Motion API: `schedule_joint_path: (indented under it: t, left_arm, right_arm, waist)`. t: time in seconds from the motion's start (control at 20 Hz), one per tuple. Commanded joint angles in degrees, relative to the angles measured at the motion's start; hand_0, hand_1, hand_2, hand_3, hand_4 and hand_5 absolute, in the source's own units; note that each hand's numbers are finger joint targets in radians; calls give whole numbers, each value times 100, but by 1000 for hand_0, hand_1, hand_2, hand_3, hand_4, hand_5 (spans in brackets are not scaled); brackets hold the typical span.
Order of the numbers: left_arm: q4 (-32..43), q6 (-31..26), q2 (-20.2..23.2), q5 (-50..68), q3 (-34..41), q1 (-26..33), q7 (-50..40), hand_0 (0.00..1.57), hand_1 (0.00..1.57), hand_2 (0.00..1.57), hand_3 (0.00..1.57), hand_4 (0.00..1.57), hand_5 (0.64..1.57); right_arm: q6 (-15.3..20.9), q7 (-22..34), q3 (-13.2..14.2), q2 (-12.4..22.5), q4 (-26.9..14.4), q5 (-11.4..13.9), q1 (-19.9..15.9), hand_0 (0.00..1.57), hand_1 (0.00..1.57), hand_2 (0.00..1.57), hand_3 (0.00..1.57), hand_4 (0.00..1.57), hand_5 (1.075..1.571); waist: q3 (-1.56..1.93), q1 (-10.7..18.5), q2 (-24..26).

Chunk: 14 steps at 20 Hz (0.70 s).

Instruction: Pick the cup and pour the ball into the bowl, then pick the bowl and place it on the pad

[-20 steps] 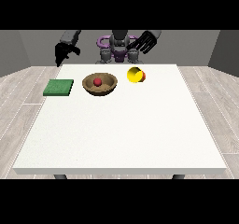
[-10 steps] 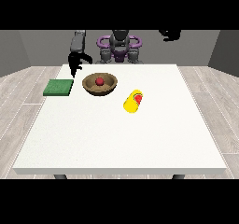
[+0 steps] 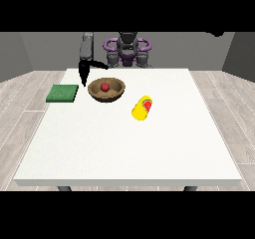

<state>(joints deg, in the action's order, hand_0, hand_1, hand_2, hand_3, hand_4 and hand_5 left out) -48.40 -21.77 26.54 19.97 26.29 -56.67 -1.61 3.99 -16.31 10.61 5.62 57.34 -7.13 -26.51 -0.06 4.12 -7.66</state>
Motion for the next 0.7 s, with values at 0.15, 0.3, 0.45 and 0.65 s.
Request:
schedule_joint_path:
  t: [0.15, 0.3, 0.45, 0.65]
  left_arm:
    - [-81, -166, 508, 536, 165, -25, -548, 0, 0, 0, 0, 179, 1562]
    - [-147, -353, 502, 755, 211, 334, -514, 0, 0, 0, 0, 154, 1562]
    - [-331, -515, 647, 898, 203, 299, -519, 0, 0, 0, 0, 135, 1563]
    - [-396, -290, 716, 1136, 276, -105, -619, 0, 0, 0, 0, 143, 1566]
  right_arm:
    - [-102, -353, 28, -21, -615, -11, -69, 0, 0, 0, 0, 0, 1571]
    - [73, -505, -30, -224, -738, 41, -29, 0, 0, 0, 0, 0, 1570]
    - [-243, -668, 278, 70, -1114, -218, -255, 0, 0, 0, 0, 0, 1571]
    - [-440, -991, 403, 112, -1454, -346, -513, 0, 0, 0, 0, 0, 1570]
  waist:
    - [9, -129, -34]
    - [8, -31, 96]
    - [10, 93, -229]
    - [11, -15, -649]
